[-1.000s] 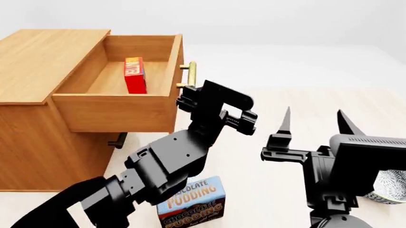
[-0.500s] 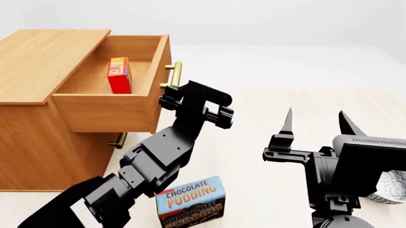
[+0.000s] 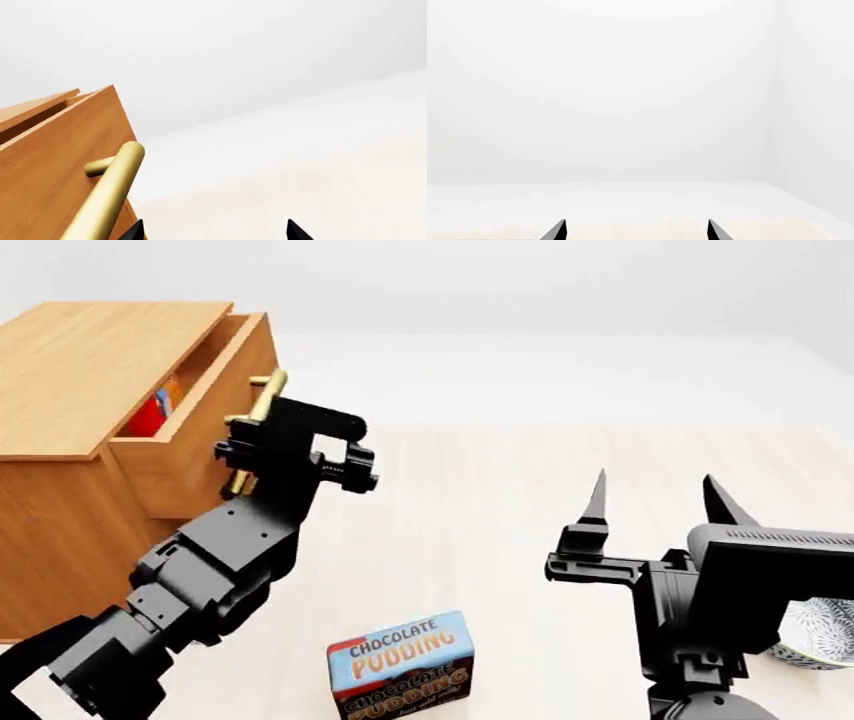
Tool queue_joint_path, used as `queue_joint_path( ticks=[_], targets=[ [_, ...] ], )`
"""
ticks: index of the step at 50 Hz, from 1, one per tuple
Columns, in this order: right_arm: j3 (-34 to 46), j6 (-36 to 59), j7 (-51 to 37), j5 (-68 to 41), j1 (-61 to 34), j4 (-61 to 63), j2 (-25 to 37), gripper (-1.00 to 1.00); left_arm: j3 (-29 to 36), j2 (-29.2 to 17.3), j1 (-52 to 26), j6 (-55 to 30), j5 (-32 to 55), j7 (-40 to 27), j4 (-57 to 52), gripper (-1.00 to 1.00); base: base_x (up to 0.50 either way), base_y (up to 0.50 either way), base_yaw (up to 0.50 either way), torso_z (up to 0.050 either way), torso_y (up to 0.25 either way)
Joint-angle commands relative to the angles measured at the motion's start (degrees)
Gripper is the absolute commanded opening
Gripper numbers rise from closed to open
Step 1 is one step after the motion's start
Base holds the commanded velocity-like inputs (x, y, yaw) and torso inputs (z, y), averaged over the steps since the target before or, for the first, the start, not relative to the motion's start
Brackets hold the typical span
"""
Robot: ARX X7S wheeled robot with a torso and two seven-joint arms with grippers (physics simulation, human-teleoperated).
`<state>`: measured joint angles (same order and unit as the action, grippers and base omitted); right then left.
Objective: Put the butter at the back in the top drawer of the cabinet and close it.
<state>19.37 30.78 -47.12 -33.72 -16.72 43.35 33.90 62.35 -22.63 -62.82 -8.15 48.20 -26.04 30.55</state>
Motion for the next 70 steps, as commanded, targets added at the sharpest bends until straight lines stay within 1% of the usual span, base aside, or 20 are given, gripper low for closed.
queue_joint_path(
  ticks=[1, 15, 24, 26, 31, 34, 38, 41, 48, 51, 58, 70],
  targets=[
    [1.16, 0.92, -0.32, 0.42, -0.89, 0.07, -0.58, 1.0, -3.37, -7.12, -2.24, 0.62, 2.65, -2.77, 0.05, 1.0, 0.0, 0.0, 0.0, 0.0, 0.0],
    [2.29, 1.86, -0.87, 0.61, -1.66, 0.46, -1.24, 1.0, -5.34, -10.58, -0.43, 1.81, 4.13, -3.34, -0.39, 1.0, 0.0, 0.0, 0.0, 0.001, 0.002],
    [2.38, 3.0, -1.51, 0.06, -2.24, 1.42, -1.21, 1.0, -6.09, -13.88, 1.86, 2.04, 5.36, -4.5, -4.72, 1.0, 0.0, 0.0, 0.0, 0.001, 0.002],
    [2.48, 3.03, -1.52, 0.09, -2.32, 1.4, -1.26, 1.0, -5.98, -15.42, 2.7, 1.5, 6.07, -4.68, -8.05, 1.0, 0.0, 0.0, 0.0, 0.0, 0.005],
    [2.73, 2.97, -1.47, 0.17, -2.42, 1.13, -1.44, 1.0, -5.56, -20.7, 5.22, 0.82, 7.07, -6.88, -20.28, 1.0, 0.0, 0.0, 0.0, 0.0, 0.002],
    [2.92, 2.96, -1.36, 0.23, -2.64, 0.95, -1.54, 1.0, -5.47, -25.79, 7.46, 1.06, 7.57, -9.56, -31.54, 1.0, 0.0, 0.0, 0.0, 0.0, 0.007],
    [3.04, 2.73, -1.18, 0.35, -2.79, 0.66, -1.62, 1.0, -5.93, -31.31, 10.31, 2.67, 7.92, -12.94, -42.63, 1.0, 0.0, 0.0, 0.0, 0.003, 0.003],
    [3.28, 2.73, -1.17, 0.42, -2.88, 0.69, -1.75, 1.0, -5.94, -35.85, 13.35, 4.62, 6.59, -16.71, -51.12, 1.0, 0.0, 0.0, 0.0, 0.0, 0.0],
    [3.79, 3.25, -1.49, 0.4, -3.2, 1.44, -1.93, 1.0, -5.39, -42.34, 18.91, 8.52, 1.4, -23.57, -62.82, 1.0, 0.0, 0.0, 0.0, 0.0, 0.0],
    [3.89, 3.06, -1.6, 0.53, -3.02, 1.59, -1.98, 1.0, -5.34, -44.14, 20.88, 10.49, -0.57, -26.02, -66.05, 1.0, 0.0, 0.0, 0.0, 0.0, 0.0],
    [4.34, 2.82, -2.26, 0.97, -1.91, 2.85, -1.88, 1.0, -4.76, -46.68, 24.2, 13.08, -4.61, -29.8, -71.06, 1.0, 0.0, 0.0, 0.0, 0.0, 0.0],
    [5.0, 4.23, -3.88, 0.95, -1.36, 5.91, -1.53, 1.0, -2.87, -50.28, 28.83, 13.92, -13.38, -35.54, -78.6, 1.0, 0.0, 0.0, 0.0, 0.0, 0.0]
  ],
)
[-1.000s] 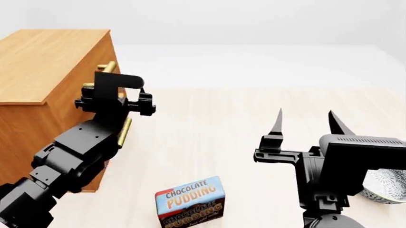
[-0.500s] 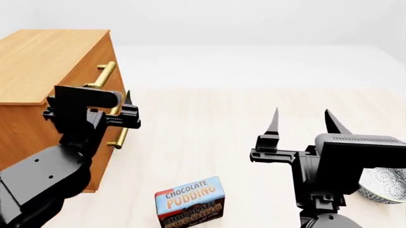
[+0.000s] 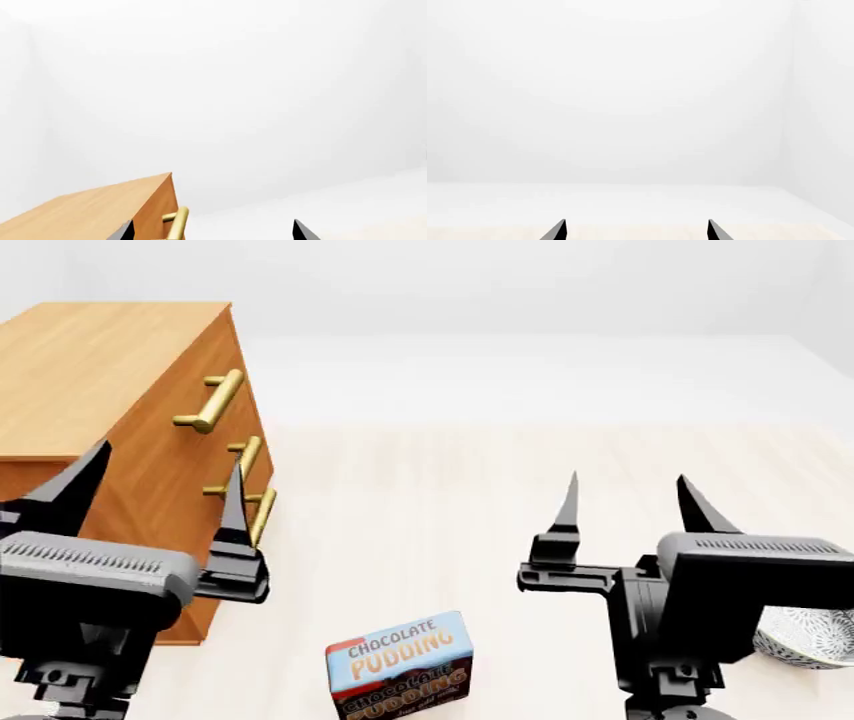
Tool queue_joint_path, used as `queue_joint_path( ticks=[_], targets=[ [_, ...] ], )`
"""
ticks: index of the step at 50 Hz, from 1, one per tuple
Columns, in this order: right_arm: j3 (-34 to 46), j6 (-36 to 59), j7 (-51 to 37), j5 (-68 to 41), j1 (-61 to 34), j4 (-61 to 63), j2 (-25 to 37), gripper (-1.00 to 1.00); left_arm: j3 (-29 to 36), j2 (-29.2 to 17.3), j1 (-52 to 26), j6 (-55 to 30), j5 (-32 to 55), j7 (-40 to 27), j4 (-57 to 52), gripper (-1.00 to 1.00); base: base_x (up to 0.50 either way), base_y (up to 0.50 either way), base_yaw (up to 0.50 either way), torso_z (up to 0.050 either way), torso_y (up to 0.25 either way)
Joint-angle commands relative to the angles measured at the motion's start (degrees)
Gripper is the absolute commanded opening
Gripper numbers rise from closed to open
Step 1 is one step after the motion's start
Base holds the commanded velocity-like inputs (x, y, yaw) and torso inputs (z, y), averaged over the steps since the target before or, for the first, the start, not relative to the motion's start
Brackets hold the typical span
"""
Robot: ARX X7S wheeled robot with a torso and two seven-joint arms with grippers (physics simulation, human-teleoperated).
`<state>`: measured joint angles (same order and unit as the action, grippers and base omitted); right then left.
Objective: Put the butter at the back in the top drawer of the cabinet and close it.
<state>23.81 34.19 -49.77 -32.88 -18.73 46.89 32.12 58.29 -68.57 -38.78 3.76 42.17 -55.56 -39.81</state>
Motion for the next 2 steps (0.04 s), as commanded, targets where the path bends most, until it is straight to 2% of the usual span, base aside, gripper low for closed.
queue_joint_path(
  ticks=[1, 2],
  targets=[
    [0.59, 0.94, -1.41, 0.09, 0.76, 2.72, 0.31, 1.0, 1.29, -4.62, 5.15, 2.06, -8.29, -6.67, -8.7, 1.0, 0.0, 0.0, 0.0, 0.0, 0.0],
    [0.63, 1.04, -1.59, 0.08, 0.91, 3.13, 0.36, 1.0, 1.41, -4.88, 5.57, 2.08, -9.43, -7.45, -9.19, 1.0, 0.0, 0.0, 0.0, 0.0, 0.0]
  ],
)
